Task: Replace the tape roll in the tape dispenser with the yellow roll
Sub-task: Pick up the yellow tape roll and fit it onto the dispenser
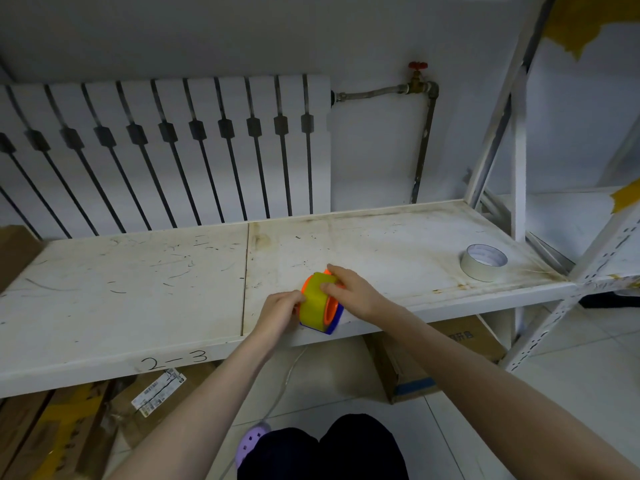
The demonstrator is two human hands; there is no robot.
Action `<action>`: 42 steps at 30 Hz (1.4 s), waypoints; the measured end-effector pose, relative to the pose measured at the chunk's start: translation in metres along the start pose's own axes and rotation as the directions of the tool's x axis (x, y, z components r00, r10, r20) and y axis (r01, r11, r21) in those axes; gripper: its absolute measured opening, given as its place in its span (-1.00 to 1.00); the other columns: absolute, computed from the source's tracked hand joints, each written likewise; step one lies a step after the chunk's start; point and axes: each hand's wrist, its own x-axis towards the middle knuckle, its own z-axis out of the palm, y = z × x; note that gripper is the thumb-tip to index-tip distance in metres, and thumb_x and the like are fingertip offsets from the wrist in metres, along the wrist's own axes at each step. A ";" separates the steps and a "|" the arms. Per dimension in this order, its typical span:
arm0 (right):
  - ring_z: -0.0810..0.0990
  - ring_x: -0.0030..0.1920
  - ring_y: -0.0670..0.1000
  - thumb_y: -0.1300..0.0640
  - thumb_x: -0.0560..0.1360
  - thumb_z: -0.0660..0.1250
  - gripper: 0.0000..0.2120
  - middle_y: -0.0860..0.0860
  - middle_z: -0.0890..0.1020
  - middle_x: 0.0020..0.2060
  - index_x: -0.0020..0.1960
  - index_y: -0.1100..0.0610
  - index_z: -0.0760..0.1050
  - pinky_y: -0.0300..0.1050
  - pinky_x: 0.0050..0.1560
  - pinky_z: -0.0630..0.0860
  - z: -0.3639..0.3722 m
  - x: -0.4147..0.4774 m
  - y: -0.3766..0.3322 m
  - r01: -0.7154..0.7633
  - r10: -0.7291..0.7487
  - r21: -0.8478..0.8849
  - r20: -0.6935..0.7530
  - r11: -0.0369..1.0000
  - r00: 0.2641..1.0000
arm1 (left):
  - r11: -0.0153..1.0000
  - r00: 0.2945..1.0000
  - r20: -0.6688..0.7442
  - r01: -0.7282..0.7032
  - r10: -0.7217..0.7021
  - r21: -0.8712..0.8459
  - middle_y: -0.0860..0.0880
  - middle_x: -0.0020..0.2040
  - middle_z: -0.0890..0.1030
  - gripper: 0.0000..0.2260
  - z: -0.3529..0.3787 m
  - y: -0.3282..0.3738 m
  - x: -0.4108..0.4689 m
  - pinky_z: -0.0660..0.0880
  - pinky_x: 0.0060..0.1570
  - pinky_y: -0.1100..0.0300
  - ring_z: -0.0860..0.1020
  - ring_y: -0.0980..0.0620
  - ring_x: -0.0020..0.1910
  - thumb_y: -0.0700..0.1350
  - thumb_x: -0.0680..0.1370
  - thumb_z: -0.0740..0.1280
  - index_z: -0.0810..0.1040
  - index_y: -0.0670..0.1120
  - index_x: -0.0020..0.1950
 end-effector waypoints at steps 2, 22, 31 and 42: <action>0.38 0.31 0.09 -0.14 0.44 0.33 -0.31 0.07 0.32 0.39 0.45 0.05 0.15 0.08 0.28 0.43 0.007 -0.006 0.002 0.101 -0.114 -0.169 -0.068 0.980 0.991 | 0.998 0.998 -0.007 0.054 -0.054 -0.035 -0.12 -0.28 0.43 -0.85 0.001 -0.001 0.002 0.29 -0.28 0.17 0.38 -0.04 -0.26 -0.16 0.51 0.20 0.40 -0.13 -0.26; 0.41 0.28 0.09 -0.16 0.36 0.41 -0.26 0.06 0.39 0.35 0.43 0.01 0.20 0.12 0.26 0.46 0.007 -0.002 0.006 0.080 -0.085 -0.077 -0.065 0.994 0.994 | 0.999 0.993 0.112 -0.047 0.046 0.010 -0.09 -0.29 0.52 -0.77 0.001 -0.006 -0.004 0.40 -0.22 0.21 0.47 0.01 -0.26 -0.36 0.48 0.17 0.54 -0.14 -0.24; 0.41 0.27 0.04 -0.13 0.23 0.53 -0.08 0.00 0.37 0.33 0.43 0.03 0.14 0.03 0.20 0.49 0.011 -0.012 0.002 0.122 -0.139 -0.150 -0.109 0.981 0.984 | 0.996 0.996 0.037 0.086 -0.086 -0.015 -0.13 -0.26 0.46 -0.90 -0.001 0.011 -0.003 0.30 -0.31 0.19 0.40 -0.03 -0.29 -0.15 0.40 0.27 0.48 -0.16 -0.17; 0.54 0.13 0.09 -0.01 0.44 0.39 -0.52 0.13 0.54 0.14 0.25 0.22 0.41 -0.01 0.14 0.51 -0.006 -0.015 -0.009 0.082 -0.083 0.021 0.020 0.996 0.996 | 0.979 0.979 0.011 0.204 -0.204 -0.005 -0.15 -0.22 0.41 -0.92 0.011 0.033 0.006 0.35 -0.28 0.17 0.42 -0.13 -0.20 -0.21 0.36 0.21 0.36 -0.19 -0.20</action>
